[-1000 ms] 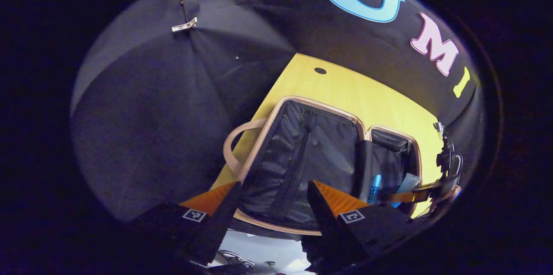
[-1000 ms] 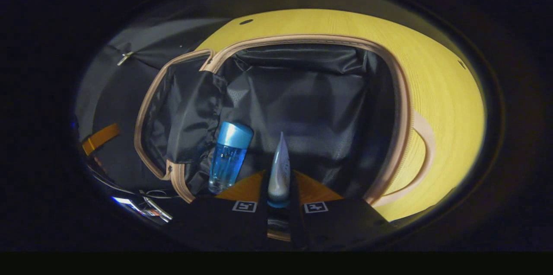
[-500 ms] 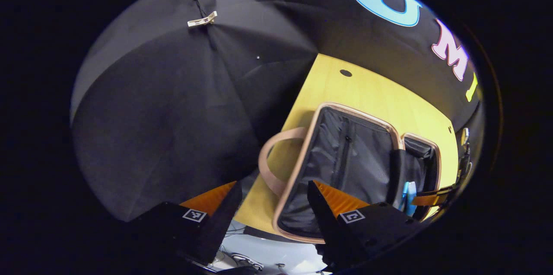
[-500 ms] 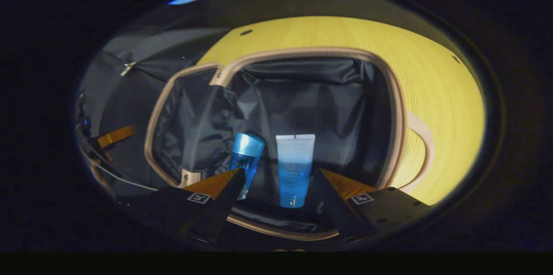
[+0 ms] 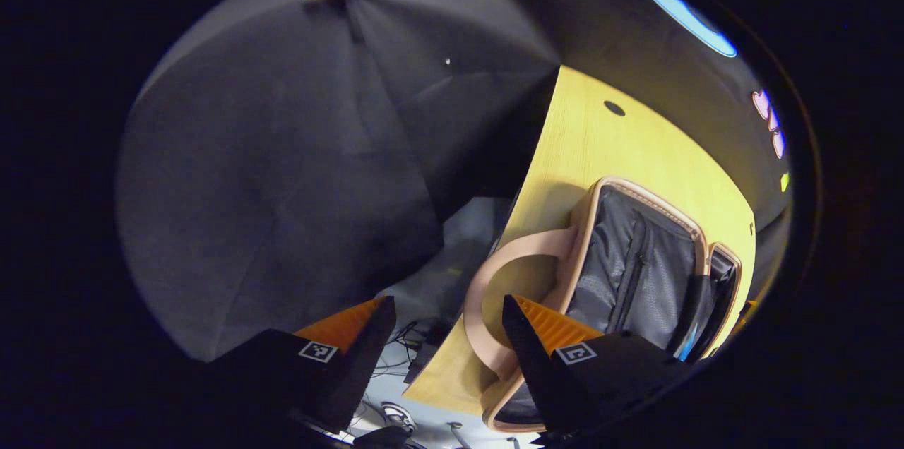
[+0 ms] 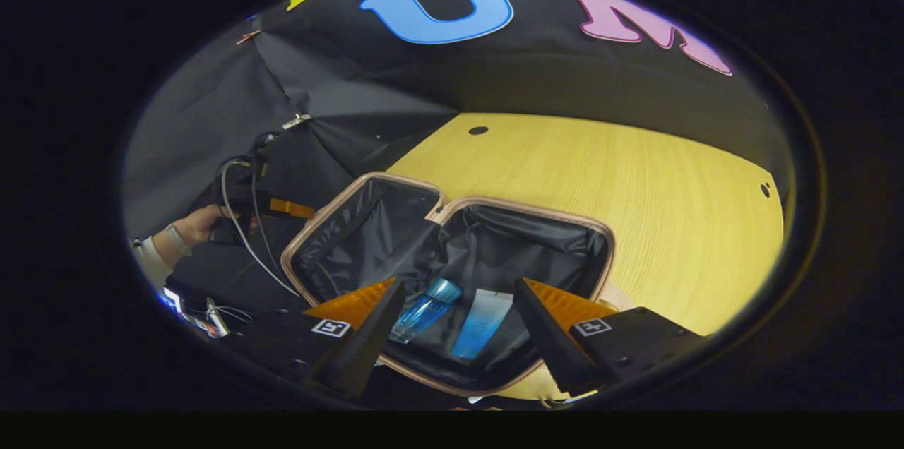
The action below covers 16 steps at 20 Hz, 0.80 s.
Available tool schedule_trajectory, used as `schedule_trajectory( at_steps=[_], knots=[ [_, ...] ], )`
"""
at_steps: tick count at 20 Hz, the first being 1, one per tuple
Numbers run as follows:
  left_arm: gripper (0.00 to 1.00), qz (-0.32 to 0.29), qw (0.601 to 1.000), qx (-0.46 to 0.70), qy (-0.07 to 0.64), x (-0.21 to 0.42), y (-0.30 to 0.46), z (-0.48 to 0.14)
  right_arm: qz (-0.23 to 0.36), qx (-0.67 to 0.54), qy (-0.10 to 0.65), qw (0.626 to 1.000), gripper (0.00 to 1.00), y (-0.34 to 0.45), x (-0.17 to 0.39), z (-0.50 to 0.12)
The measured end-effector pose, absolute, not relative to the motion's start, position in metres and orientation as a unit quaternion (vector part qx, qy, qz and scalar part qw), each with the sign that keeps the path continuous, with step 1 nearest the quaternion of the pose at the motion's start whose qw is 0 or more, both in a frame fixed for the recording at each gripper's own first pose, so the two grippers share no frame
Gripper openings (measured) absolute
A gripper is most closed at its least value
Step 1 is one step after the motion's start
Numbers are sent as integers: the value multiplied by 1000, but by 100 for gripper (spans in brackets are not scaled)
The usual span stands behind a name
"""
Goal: First open the suitcase, pack the skin care products into it, and then close the suitcase.
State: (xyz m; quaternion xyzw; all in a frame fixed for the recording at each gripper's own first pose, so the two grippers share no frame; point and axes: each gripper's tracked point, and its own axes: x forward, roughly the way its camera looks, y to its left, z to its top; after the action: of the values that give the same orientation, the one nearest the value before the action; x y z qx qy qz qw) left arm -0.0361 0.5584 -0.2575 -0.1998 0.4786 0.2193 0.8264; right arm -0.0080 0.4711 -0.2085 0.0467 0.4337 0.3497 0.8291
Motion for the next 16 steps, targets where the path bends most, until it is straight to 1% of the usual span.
schedule_trajectory(
  at_steps=[2,3,4,6,8,10,14,16],
  knots=[
    [94,217,809,-190,512,-35,559,-280,343,39,445,827,98,463,-8,-218],
    [93,195,802,-204,526,-33,549,-286,344,37,449,824,98,460,-10,-219],
    [70,182,799,-215,532,-28,537,-286,345,37,451,822,98,457,-11,-219],
    [25,180,798,-177,547,-24,536,-296,348,34,449,822,98,453,-11,-218],
    [18,176,803,-149,550,-21,539,-291,349,36,444,824,98,449,-12,-216],
    [14,168,812,-148,539,-17,539,-281,344,39,442,827,98,444,-11,-214],
    [12,162,827,-137,520,-20,537,-257,340,39,432,834,98,431,-13,-216],
    [11,161,846,-116,495,-19,538,-245,346,30,423,837,98,426,-13,-214]
  ],
)
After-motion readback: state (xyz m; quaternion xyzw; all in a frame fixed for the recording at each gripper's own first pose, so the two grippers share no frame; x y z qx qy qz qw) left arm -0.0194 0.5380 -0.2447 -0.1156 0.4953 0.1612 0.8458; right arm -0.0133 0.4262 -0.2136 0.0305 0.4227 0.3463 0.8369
